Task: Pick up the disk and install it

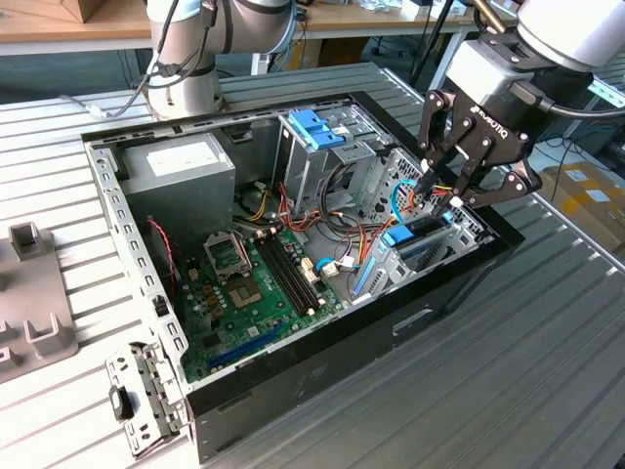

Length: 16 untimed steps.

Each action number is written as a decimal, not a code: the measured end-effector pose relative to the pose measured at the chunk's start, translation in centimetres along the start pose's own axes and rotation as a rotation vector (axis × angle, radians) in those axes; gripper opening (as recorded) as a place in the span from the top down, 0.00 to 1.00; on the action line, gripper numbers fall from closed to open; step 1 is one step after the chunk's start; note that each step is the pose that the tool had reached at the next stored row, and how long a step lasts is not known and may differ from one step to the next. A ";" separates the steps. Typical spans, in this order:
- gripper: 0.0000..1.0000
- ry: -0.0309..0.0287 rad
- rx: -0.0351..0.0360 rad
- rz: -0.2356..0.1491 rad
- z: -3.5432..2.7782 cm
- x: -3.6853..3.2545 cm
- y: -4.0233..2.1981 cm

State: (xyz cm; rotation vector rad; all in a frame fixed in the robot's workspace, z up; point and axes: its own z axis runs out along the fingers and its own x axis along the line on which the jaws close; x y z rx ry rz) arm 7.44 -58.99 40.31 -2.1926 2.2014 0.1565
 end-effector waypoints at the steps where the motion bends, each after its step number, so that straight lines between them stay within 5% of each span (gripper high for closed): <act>1: 0.63 0.0000 0.0000 0.000 0.04 -0.01 0.00; 3: 0.82 0.0002 0.0000 0.000 0.11 -0.01 -0.01; 6: 0.89 0.0001 0.0000 0.000 0.23 0.00 -0.01; 16: 0.89 0.0000 -0.0024 0.000 0.48 0.02 -0.77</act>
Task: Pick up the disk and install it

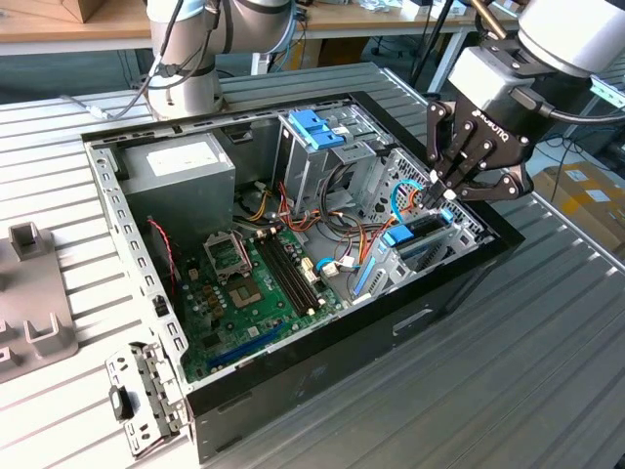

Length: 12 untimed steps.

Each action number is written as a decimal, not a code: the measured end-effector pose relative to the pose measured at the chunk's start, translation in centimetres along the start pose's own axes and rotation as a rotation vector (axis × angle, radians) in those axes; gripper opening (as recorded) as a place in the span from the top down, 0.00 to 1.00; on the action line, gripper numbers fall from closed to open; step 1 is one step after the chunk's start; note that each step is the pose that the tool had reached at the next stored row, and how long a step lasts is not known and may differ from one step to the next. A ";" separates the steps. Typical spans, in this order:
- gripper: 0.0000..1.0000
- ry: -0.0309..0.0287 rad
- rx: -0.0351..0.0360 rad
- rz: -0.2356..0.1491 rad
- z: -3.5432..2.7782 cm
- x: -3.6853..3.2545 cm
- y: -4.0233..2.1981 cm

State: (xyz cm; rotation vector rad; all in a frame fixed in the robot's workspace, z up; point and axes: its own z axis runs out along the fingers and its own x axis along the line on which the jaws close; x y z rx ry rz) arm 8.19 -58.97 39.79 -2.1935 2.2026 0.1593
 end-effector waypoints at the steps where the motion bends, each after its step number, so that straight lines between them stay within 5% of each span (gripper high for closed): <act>1: 0.89 0.0000 -0.0004 0.000 0.02 0.00 -0.11; 12: 0.89 0.0001 -0.0039 0.000 0.08 0.01 -1.41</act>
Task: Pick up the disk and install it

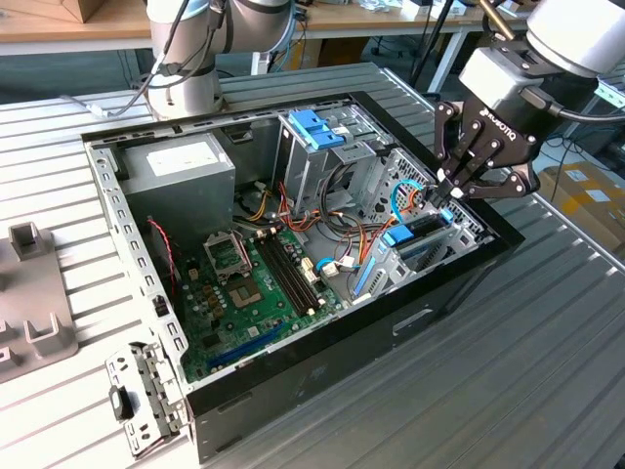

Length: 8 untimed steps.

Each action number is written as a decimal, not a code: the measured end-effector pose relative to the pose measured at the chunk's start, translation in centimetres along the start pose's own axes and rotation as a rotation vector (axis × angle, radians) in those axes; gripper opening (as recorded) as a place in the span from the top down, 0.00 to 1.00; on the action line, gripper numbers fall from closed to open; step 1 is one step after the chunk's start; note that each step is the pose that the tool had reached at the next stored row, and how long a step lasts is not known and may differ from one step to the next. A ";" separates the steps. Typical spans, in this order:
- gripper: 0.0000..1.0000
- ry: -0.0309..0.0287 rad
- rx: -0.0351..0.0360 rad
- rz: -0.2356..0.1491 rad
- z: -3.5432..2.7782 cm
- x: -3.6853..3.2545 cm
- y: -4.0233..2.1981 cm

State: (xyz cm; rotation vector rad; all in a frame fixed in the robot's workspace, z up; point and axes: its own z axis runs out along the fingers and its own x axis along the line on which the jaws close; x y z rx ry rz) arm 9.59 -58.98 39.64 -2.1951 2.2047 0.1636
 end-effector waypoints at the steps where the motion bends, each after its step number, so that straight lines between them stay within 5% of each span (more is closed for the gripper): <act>1: 0.89 -0.0001 -0.0006 0.000 0.01 0.00 -0.25; 8: 0.89 -0.0001 -0.0032 0.000 0.04 0.00 -1.22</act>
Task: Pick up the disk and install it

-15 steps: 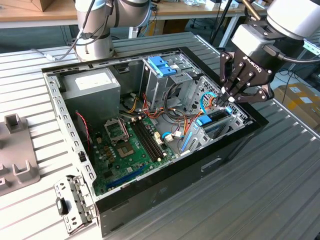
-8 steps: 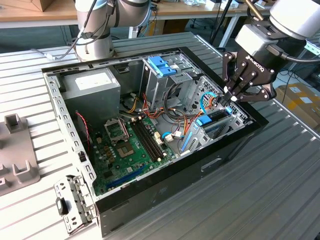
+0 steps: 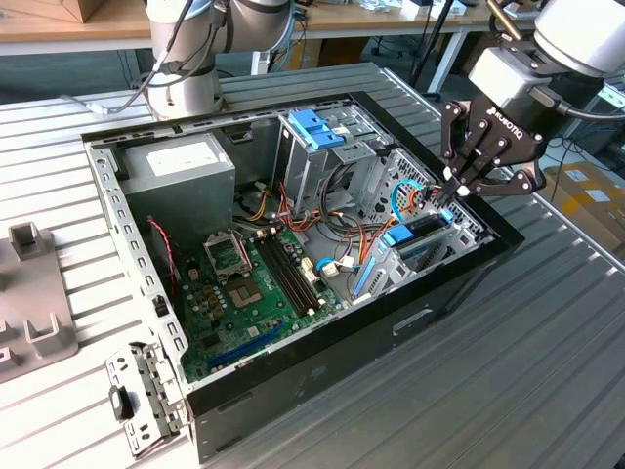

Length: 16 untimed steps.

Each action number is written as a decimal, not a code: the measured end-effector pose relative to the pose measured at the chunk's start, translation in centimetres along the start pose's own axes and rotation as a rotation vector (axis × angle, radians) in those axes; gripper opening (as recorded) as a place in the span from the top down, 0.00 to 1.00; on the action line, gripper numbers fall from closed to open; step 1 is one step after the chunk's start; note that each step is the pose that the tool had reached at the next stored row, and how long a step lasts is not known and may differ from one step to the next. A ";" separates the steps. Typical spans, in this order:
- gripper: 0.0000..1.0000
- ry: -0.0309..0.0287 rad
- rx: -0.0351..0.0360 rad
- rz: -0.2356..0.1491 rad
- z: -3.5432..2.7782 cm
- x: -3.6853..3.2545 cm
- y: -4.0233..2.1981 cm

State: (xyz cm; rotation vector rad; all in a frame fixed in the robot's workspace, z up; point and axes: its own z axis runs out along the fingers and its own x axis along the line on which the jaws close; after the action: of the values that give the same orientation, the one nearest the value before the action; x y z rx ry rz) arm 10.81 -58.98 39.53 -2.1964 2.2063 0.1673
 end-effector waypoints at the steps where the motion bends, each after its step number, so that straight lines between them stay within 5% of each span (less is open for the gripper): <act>1: 0.89 0.0000 -0.0006 0.000 0.02 0.00 -0.18; 16: 0.89 0.0001 -0.0045 0.000 0.14 0.01 -2.31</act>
State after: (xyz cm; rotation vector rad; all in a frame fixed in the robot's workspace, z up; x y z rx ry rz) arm 13.11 -58.98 39.25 -2.1983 2.2086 0.1723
